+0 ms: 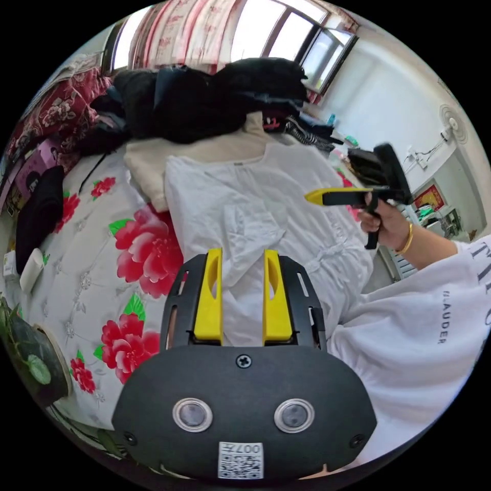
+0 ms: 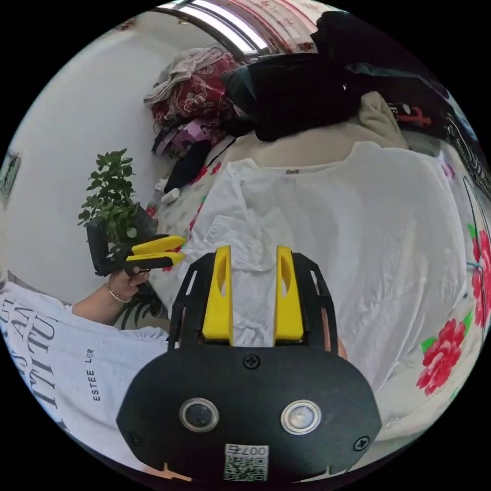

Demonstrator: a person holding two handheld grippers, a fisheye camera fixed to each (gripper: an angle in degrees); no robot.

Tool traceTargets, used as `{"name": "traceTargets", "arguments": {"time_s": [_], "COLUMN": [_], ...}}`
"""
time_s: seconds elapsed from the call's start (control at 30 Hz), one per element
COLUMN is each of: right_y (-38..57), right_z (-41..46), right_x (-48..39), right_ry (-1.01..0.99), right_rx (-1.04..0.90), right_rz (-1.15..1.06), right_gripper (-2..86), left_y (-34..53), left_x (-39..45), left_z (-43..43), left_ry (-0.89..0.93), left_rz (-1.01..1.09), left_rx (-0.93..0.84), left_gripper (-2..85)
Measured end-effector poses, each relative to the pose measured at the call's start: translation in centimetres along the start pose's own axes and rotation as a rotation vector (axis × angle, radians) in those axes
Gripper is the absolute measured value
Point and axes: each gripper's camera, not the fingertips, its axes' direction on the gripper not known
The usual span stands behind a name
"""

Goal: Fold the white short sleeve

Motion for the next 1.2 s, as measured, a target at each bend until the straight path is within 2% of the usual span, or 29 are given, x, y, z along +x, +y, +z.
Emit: {"name": "traceTargets", "arguments": {"time_s": [0.07, 0.13, 0.2, 0.3, 0.4, 0.5, 0.6, 0.67, 0.77, 0.83, 0.87, 0.93, 1.03, 1.17, 1.2], "right_y": [-1.9, -3.6, -4.1, -4.3, -2.6, 0.3, 2.8, 4.5, 6.7, 9.1, 9.9, 12.9, 14.8, 13.6, 12.9], "right_z": [2.3, 6.0, 7.2, 3.6, -0.9, -0.7, 1.8, 0.7, -4.3, -8.2, -9.0, -10.5, -9.7, -7.1, -6.4], "right_x": [-0.6, -0.7, -1.0, -3.4, -5.8, -4.6, -0.3, 1.6, 5.1, 9.9, 11.3, 16.4, 20.4, 22.2, 22.2], "right_ry": [0.041, 0.079, 0.121, 0.148, 0.169, 0.220, 0.221, 0.174, 0.186, 0.198, 0.192, 0.108, 0.002, -0.097, -0.097], "right_rx": [-0.064, -0.221, -0.278, -0.121, 0.026, -0.014, -0.218, -0.180, 0.046, 0.234, 0.279, 0.410, 0.514, 0.532, 0.519], "right_rz": [-0.054, -0.114, -0.179, -0.350, -0.528, -0.548, -0.325, -0.203, 0.042, 0.350, 0.427, 0.693, 0.848, 0.872, 0.865], "right_gripper": [7.5, 3.5, 1.4, 0.3, 0.2, 0.6, 2.2, 3.1, 4.2, 4.7, 4.7, 4.6, 4.5, 3.3, 2.6], "left_y": [-0.6, -1.0, -1.5, -2.1, -2.2, -1.8, -1.6, -1.7, -2.7, -4.0, -4.8, -6.2, -8.4, -9.8, -9.8], "left_x": [-0.1, 0.2, 0.7, 1.0, 2.1, 4.7, 7.0, 8.2, 8.1, 7.2, 6.5, 5.6, 5.0, 5.1, 5.2], "left_z": [2.9, 4.0, 4.1, 2.6, -0.8, -3.0, -1.3, 0.1, -0.9, -1.9, -2.6, -2.7, -0.1, 5.4, 5.3], "left_ry": [-0.018, -0.026, -0.068, -0.104, -0.101, -0.101, -0.039, 0.053, -0.003, -0.015, -0.026, -0.041, -0.054, -0.063, -0.073], "left_rz": [-0.016, -0.010, 0.007, 0.011, 0.055, 0.179, 0.299, 0.362, 0.304, 0.227, 0.174, 0.120, 0.103, 0.077, 0.077], "left_rx": [-0.106, -0.135, -0.137, -0.115, -0.004, 0.069, -0.027, -0.122, -0.079, -0.019, 0.024, 0.052, -0.036, -0.248, -0.223], "left_gripper": [8.9, 5.6, 0.5, -0.5, -0.1, 3.7, 5.2, 5.4, 5.0, 4.8, 4.8, 4.9, 5.3, 5.2, 5.1]}}
